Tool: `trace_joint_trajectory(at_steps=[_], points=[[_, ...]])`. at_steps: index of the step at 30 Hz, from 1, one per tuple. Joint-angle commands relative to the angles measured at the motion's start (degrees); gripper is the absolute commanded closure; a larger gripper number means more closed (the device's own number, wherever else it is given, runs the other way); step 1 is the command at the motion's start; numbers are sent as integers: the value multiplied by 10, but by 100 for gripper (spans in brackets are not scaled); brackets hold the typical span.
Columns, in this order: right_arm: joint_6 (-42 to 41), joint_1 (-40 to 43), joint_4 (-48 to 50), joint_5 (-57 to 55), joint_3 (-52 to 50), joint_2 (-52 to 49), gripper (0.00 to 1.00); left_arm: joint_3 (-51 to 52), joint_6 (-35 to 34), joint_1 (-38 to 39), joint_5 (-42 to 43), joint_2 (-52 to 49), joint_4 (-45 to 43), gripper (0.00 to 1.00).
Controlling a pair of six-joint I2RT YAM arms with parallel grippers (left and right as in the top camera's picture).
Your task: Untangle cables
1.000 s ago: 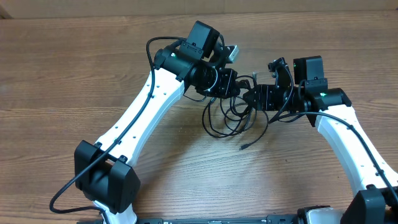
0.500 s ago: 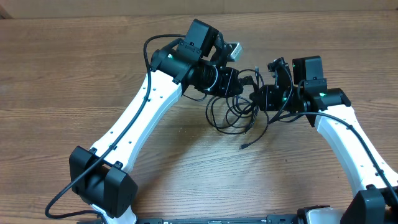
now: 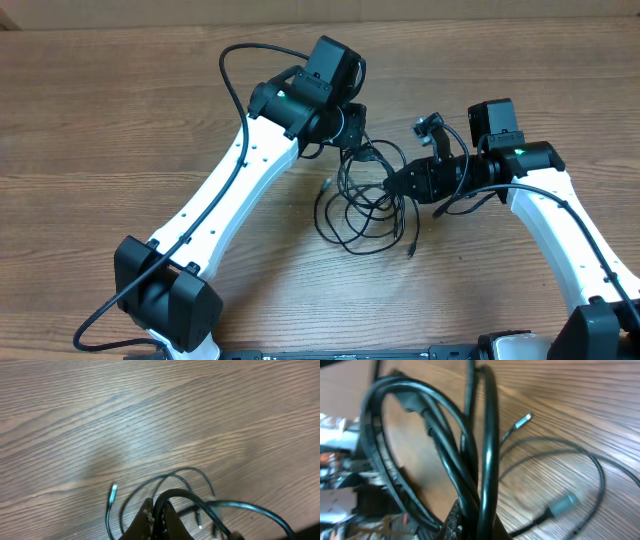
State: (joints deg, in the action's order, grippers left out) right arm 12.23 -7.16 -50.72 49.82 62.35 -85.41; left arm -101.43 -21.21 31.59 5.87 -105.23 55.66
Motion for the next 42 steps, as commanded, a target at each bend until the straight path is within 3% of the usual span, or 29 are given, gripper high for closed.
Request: trace_joint_trajectory(at_steps=[1,5,12,17,23,25,27,29,35,42], points=[[48,1,-2,82,7,2,96,-9,-17,-12,-88,8,-1,96],[30,2,33,81,7,2,96,-9,-15,-12,-88,8,39,96],[-102,21,151,91,8,2,96,-9,4,-13,-88,8,132,96],[-112,22,191,162,8,2,96,-10,31,-14,-68,8,147,96],[-174,22,158,10,8,2,96,-26,37,-41,-37,30,121,96],[-174,22,146,-14,8,2,96,-31,50,-54,5,44,101,87],[-174,22,145,-11,8,2,96,-31,62,-65,61,55,79,66],[-174,20,146,-9,8,2,96,-31,66,-69,108,57,68,53],[-174,20,146,-6,8,2,96,-26,92,-67,151,47,86,48],[-174,20,171,44,8,2,96,-25,97,-67,151,10,130,51]])
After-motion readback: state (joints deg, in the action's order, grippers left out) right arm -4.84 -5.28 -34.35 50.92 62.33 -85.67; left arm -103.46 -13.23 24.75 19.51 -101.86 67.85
